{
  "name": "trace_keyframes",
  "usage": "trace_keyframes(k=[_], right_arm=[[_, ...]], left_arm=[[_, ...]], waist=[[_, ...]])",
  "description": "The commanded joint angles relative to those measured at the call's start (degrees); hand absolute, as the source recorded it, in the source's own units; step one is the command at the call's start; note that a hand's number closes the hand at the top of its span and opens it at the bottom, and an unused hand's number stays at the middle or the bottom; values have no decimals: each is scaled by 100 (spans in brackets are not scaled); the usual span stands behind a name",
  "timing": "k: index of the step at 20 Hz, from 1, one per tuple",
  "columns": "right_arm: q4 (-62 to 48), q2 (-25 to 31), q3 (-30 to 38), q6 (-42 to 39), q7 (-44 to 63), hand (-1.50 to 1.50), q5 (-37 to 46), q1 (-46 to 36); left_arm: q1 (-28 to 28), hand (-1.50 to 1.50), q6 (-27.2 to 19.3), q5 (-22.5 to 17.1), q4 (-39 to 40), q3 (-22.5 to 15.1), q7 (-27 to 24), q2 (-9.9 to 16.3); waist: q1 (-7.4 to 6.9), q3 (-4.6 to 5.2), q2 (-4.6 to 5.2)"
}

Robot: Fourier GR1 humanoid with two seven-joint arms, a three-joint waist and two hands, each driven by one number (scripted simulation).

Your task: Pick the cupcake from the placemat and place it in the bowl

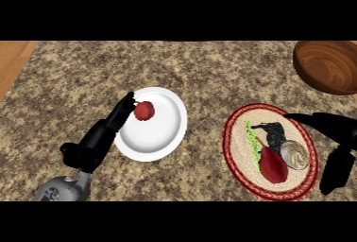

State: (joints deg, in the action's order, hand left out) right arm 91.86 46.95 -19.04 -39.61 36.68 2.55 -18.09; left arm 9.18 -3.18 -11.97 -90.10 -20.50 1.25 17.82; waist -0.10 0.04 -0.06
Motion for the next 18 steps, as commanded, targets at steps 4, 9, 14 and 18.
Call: trace_keyframes(k=[4,9,14,18], right_arm=[[546,-499,126,147,4,-150,929,537],[787,-294,520,427,-760,-150,1491,1052],[466,-690,349,823,-1183,-150,2520,1126],[-108,-873,449,1230,-1633,-150,3082,1119]], left_arm=[[-136,0,277,236,281,321,-285,-168],[-134,0,297,245,-412,390,402,-156],[-22,0,645,314,314,724,-135,-287],[-111,0,349,707,73,340,158,-736]], waist=[[29,-3,1],[40,-6,-10],[24,-5,6],[15,-6,6]])
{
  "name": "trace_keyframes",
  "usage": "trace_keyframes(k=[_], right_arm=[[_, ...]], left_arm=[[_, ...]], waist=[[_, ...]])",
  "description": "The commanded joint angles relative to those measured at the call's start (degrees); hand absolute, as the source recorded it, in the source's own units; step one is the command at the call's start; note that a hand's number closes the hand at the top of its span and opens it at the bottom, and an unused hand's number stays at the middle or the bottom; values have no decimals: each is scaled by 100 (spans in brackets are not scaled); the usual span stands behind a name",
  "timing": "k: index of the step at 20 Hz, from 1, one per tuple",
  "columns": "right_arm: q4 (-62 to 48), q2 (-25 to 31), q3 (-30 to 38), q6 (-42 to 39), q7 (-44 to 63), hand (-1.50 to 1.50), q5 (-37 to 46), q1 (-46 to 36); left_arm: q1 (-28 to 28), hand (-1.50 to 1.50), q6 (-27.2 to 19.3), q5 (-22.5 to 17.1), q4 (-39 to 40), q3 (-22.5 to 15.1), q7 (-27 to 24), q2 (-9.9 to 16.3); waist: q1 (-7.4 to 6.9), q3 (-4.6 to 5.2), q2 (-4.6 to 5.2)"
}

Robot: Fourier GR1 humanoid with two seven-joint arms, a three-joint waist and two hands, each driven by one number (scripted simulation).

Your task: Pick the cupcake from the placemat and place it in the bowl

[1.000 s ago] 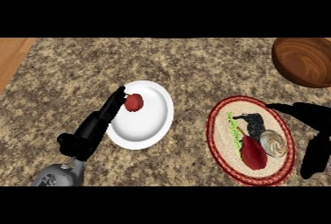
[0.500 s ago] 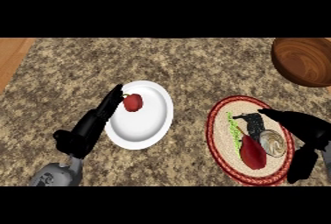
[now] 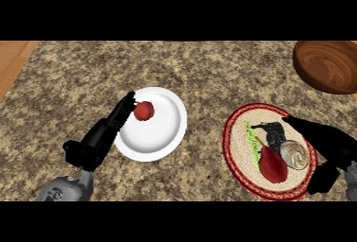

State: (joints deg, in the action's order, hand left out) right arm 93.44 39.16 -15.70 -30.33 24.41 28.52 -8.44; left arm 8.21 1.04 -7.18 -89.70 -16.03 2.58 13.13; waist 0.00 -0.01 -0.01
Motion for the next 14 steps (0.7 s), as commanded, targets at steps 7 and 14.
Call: trace_keyframes(k=[7,14], right_arm=[[-688,-324,412,94,-660,-150,927,267],[-1892,-1013,401,423,-1099,-150,1572,-318]], left_arm=[[-375,0,177,363,-337,116,42,-287],[-283,0,568,293,-461,471,266,-226]], waist=[[-4,1,-4],[-40,-1,4]])
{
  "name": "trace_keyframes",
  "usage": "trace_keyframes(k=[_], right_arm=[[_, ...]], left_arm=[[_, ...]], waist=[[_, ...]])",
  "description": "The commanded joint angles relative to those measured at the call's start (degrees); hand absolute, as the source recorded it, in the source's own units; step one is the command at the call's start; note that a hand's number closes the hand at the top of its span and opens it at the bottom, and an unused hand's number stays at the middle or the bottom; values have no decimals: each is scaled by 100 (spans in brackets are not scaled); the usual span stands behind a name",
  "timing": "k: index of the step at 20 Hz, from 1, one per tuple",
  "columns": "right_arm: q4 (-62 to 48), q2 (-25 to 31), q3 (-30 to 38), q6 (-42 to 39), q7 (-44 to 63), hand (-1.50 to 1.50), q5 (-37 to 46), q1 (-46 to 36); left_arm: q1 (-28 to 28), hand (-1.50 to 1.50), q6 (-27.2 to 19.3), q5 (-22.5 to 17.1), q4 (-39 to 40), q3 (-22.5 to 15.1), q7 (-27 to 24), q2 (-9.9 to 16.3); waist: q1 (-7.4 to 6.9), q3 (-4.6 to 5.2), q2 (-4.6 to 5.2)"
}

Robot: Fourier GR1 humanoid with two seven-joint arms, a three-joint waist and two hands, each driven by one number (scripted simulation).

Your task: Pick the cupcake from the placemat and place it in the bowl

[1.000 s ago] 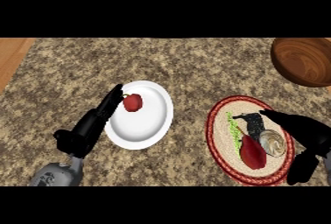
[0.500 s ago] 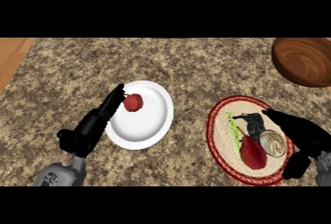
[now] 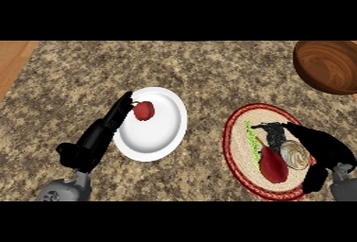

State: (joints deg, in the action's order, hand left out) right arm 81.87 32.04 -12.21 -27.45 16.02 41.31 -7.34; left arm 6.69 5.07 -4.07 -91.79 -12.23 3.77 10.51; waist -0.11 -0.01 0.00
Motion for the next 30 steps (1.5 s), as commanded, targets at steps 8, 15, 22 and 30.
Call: trace_keyframes(k=[8,15,22,30], right_arm=[[-1383,-341,411,297,-1257,150,505,-772],[-1322,-576,569,889,-1598,150,945,-601],[-2929,-1678,830,949,-62,150,1212,-2839],[-4479,-1392,1086,2434,234,150,1967,-3964]], left_arm=[[-64,0,120,391,224,80,-183,-346],[451,0,509,87,214,607,321,-235],[12,0,517,274,11,233,-6,-392],[122,0,604,185,13,422,125,-299]], waist=[[-37,-2,10],[7,0,1],[-267,-5,64],[-220,-5,63]])
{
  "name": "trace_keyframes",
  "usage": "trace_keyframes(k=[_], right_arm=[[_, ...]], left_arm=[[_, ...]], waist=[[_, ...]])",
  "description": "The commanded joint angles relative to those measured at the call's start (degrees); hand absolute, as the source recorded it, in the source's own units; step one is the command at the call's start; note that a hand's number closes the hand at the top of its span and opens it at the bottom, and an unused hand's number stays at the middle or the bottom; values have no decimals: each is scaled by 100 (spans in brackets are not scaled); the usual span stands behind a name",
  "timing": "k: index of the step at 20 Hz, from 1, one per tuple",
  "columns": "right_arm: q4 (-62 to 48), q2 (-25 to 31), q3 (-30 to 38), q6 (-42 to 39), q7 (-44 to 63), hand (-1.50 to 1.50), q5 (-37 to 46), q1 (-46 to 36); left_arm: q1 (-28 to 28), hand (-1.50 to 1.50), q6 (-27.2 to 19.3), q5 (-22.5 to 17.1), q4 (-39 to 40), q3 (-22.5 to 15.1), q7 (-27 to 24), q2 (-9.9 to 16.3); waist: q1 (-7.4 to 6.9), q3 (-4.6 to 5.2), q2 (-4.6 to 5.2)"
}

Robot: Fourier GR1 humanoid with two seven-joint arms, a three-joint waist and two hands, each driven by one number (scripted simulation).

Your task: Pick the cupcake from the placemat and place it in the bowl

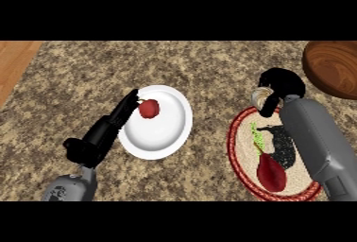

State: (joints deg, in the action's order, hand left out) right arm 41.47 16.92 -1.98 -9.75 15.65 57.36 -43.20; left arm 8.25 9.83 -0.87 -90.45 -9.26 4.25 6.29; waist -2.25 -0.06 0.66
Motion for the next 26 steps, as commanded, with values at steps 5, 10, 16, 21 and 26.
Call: trace_keyframes(k=[5,10,16,21,26], right_arm=[[-88,166,172,1500,577,150,546,-706],[293,134,767,2345,591,150,148,-1101],[168,489,1442,2717,191,150,-416,-1102],[-1188,1143,1561,2937,-89,150,-76,-1563],[-1773,1667,1525,3680,-243,150,361,-1484]], left_arm=[[28,0,-229,150,-2,-1,77,-157],[-47,0,-60,100,12,22,1,-47],[27,0,-9,110,-204,79,206,22],[-85,0,-190,258,-150,-70,167,-231],[270,0,-71,181,128,141,58,-136]], waist=[[141,3,-46],[140,2,-49],[154,2,-51],[61,1,-7],[8,-3,47]])
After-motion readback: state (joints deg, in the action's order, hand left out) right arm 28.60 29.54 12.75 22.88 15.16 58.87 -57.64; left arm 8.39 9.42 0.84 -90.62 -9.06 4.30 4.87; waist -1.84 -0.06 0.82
